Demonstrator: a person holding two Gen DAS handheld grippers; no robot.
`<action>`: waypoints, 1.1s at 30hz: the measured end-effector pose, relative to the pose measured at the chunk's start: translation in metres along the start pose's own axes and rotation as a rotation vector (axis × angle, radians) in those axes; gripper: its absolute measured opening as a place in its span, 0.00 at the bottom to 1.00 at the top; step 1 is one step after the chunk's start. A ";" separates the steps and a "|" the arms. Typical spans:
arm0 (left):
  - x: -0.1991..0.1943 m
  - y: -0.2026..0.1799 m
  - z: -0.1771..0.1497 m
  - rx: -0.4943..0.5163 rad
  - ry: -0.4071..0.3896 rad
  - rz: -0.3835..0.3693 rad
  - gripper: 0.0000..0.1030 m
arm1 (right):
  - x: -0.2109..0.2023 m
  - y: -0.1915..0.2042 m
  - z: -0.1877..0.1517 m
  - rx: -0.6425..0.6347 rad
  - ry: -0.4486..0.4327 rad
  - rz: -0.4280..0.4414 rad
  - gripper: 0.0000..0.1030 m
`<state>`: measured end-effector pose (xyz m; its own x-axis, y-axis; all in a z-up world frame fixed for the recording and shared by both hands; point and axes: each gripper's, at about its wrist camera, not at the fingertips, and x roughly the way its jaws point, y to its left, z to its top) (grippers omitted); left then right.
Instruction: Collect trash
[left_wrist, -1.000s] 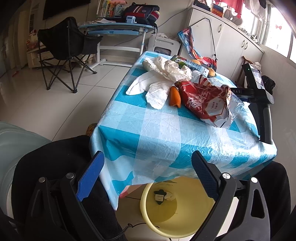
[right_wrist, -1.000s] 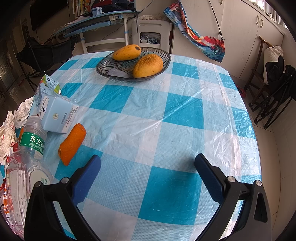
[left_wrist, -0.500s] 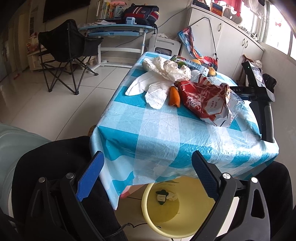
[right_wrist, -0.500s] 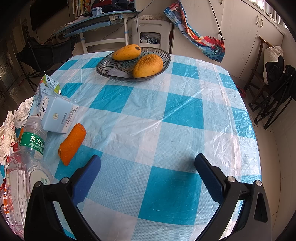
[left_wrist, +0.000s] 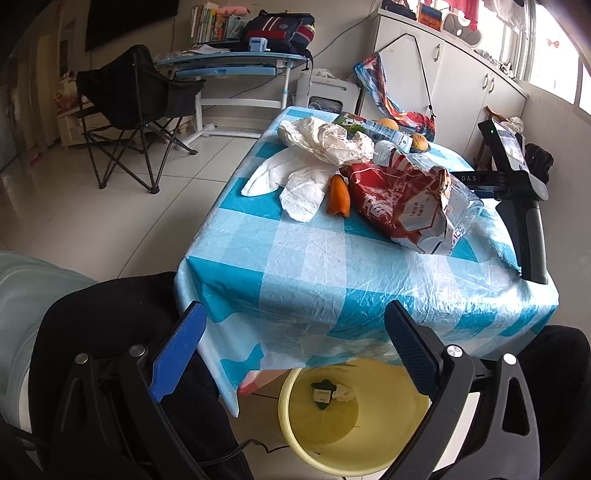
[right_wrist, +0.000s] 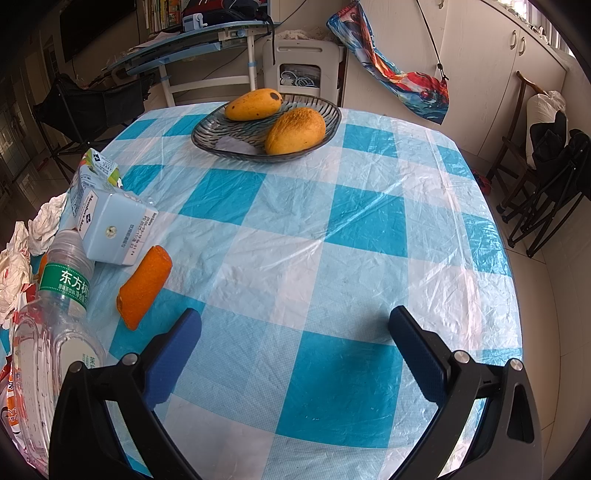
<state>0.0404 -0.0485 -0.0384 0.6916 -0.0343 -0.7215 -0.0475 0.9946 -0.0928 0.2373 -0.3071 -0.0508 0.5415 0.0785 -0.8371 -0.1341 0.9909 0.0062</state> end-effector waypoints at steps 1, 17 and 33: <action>0.001 -0.004 0.000 0.017 -0.002 0.010 0.91 | 0.001 0.001 0.001 0.000 0.000 0.000 0.94; 0.000 -0.044 0.034 0.104 -0.072 -0.078 0.92 | 0.001 -0.001 0.001 0.000 -0.001 0.000 0.94; 0.030 -0.093 0.056 0.208 -0.099 -0.106 0.92 | -0.092 -0.046 -0.072 0.185 -0.272 0.119 0.94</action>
<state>0.1058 -0.1363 -0.0130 0.7529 -0.1394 -0.6432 0.1709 0.9852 -0.0134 0.1336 -0.3677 -0.0133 0.7360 0.1966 -0.6478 -0.0708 0.9740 0.2151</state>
